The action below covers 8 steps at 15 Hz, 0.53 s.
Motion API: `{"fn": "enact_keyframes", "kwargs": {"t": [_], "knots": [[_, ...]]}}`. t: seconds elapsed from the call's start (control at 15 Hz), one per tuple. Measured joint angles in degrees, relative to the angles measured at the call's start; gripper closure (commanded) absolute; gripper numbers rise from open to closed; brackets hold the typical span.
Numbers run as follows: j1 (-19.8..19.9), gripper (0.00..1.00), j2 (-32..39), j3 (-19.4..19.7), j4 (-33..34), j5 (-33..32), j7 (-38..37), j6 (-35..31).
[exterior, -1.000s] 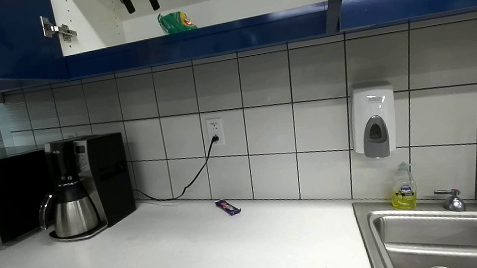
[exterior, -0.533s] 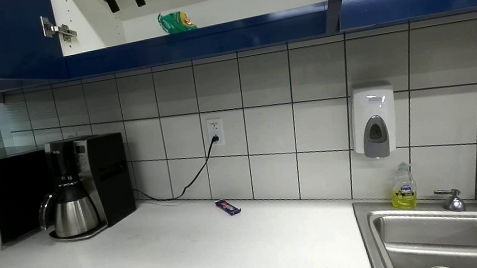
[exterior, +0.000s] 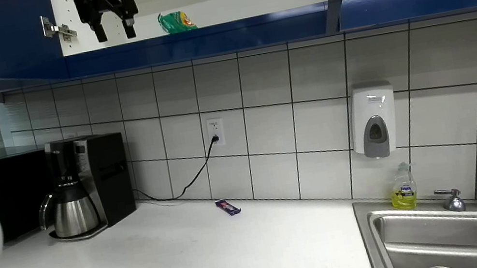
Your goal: Put the green packet in the open upper cabinet.
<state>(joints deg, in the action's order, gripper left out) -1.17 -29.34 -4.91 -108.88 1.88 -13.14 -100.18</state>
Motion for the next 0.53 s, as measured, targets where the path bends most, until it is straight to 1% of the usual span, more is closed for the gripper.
{"fn": "enact_keyframes", "kwargs": {"t": [0.53], "knots": [[-0.5, 0.00, -2.8, 0.1, -13.9, 0.7, 1.6, 0.2]]}}
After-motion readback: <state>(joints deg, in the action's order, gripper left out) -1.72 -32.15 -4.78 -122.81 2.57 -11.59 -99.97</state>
